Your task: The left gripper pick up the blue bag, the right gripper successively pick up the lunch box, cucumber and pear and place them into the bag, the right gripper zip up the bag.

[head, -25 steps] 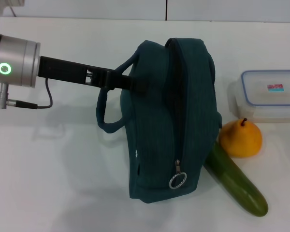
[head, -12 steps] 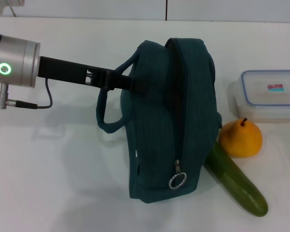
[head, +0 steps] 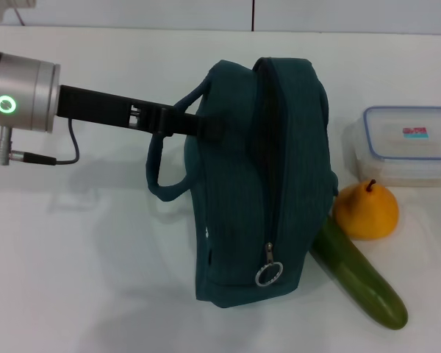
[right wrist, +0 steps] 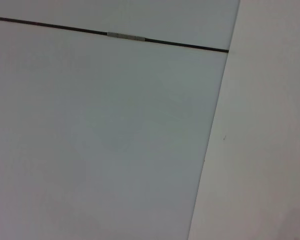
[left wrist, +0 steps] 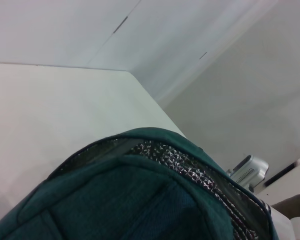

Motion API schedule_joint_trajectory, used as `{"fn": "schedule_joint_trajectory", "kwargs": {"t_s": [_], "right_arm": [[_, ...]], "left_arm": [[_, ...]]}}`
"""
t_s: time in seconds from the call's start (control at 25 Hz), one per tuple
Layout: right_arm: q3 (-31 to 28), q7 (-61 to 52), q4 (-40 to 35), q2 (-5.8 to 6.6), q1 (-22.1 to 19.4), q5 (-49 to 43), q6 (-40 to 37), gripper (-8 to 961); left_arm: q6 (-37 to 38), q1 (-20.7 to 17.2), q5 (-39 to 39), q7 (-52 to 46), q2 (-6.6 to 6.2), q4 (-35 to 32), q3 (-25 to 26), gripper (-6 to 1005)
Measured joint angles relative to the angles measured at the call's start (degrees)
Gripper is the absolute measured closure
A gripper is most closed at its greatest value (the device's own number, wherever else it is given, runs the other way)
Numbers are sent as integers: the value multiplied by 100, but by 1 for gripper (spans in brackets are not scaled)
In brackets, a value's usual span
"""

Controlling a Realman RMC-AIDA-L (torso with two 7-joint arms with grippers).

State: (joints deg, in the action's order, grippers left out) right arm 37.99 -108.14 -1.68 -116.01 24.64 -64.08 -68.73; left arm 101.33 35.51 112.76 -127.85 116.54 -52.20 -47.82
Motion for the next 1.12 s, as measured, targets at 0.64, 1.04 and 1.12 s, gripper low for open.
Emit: {"fn": "schedule_joint_trajectory", "kwargs": {"t_s": [0.64,1.04,1.12], "right_arm": [[-306,-1254,464,-17,35,150,-186,856],[-972,-1482,882,-18,47,200,-975,856],[-1102,-1483,951,-18,55,199,-1220,856]], "left_arm": [[-6,7,-78,50,8,11,20,946],[-27,50,-123,50,85,3,11,946],[-31,51,-132,49,92,2,1,946]]}}
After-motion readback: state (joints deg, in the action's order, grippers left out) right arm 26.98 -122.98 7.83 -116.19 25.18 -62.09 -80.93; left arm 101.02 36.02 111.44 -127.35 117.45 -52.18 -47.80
